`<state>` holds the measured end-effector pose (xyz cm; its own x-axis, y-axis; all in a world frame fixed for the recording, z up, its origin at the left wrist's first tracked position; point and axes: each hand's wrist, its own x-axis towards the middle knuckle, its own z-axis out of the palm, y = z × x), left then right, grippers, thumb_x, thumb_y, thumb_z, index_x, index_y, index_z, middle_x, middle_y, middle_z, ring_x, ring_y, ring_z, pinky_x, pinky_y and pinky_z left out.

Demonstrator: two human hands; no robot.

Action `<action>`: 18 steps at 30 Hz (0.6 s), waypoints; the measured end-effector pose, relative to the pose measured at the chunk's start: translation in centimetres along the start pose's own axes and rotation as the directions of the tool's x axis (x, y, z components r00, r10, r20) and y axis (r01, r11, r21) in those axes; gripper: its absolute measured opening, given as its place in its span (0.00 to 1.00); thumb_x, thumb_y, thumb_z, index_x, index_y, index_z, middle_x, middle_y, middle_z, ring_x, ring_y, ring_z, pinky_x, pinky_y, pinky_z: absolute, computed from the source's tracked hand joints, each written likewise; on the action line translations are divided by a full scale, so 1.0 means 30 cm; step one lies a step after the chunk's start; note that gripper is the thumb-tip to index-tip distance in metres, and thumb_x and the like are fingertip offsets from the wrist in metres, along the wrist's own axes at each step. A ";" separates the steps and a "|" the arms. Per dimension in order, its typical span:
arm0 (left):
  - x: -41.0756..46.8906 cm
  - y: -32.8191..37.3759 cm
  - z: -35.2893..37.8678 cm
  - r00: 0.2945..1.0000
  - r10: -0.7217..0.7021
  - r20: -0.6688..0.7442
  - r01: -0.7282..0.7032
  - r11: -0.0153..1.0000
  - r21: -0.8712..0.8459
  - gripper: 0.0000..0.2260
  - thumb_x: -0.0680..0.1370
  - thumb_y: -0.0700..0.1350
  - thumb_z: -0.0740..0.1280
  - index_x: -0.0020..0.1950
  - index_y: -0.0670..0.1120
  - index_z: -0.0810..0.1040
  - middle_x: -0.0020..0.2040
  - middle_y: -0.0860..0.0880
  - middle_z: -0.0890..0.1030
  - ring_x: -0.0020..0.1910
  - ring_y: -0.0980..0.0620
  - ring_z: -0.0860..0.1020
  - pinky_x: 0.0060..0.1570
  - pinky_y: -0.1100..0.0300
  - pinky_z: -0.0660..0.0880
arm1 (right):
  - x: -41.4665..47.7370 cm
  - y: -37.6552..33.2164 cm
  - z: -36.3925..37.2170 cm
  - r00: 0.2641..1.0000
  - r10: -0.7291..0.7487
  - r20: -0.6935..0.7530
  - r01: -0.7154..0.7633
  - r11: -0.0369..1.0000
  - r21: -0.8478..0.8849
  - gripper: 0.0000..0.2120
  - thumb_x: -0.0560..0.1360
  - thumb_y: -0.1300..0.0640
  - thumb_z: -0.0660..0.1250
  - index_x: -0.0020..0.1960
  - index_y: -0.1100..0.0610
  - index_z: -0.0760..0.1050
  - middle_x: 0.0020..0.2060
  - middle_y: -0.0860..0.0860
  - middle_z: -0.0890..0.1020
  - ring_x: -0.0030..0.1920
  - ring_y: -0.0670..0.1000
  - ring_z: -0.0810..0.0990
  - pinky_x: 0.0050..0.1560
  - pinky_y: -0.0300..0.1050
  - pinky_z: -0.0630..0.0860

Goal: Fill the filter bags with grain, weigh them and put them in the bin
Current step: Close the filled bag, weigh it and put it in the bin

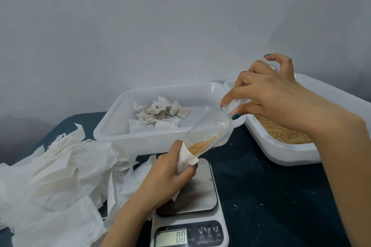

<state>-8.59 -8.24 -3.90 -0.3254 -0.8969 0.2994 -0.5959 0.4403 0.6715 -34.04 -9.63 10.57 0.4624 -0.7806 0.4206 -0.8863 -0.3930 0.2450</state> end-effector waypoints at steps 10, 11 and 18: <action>0.001 0.007 -0.008 0.999 0.021 -0.032 -0.025 0.991 -0.133 0.10 0.72 0.58 0.61 0.52 0.60 0.70 0.41 0.56 0.81 0.38 0.55 0.78 0.38 0.58 0.74 | -0.045 0.047 0.105 0.998 0.055 0.001 -0.053 0.962 0.267 0.16 0.68 0.30 0.52 0.53 0.25 0.72 0.43 0.36 0.74 0.54 0.42 0.66 0.67 0.46 0.44; 0.002 0.011 -0.008 0.999 0.019 -0.035 -0.024 0.988 -0.155 0.10 0.72 0.58 0.61 0.52 0.59 0.70 0.41 0.55 0.81 0.37 0.54 0.78 0.38 0.56 0.75 | -0.055 0.049 0.130 0.997 0.073 0.012 -0.073 0.939 0.335 0.15 0.67 0.29 0.52 0.51 0.24 0.71 0.44 0.35 0.74 0.54 0.42 0.66 0.65 0.44 0.45; 0.009 0.018 -0.005 0.999 0.002 -0.041 -0.014 0.953 -0.302 0.06 0.73 0.53 0.62 0.49 0.59 0.72 0.37 0.48 0.79 0.31 0.54 0.75 0.35 0.54 0.76 | -0.107 0.045 0.262 0.988 0.122 0.090 -0.151 0.737 0.659 0.15 0.67 0.30 0.57 0.52 0.26 0.74 0.51 0.28 0.77 0.59 0.34 0.66 0.59 0.33 0.47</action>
<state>-8.92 -8.25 -3.35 -0.2957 -0.8971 0.3282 -0.3421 0.4202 0.8405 -36.92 -11.48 2.70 0.3461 -0.8633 0.3672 -0.7401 -0.4918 -0.4587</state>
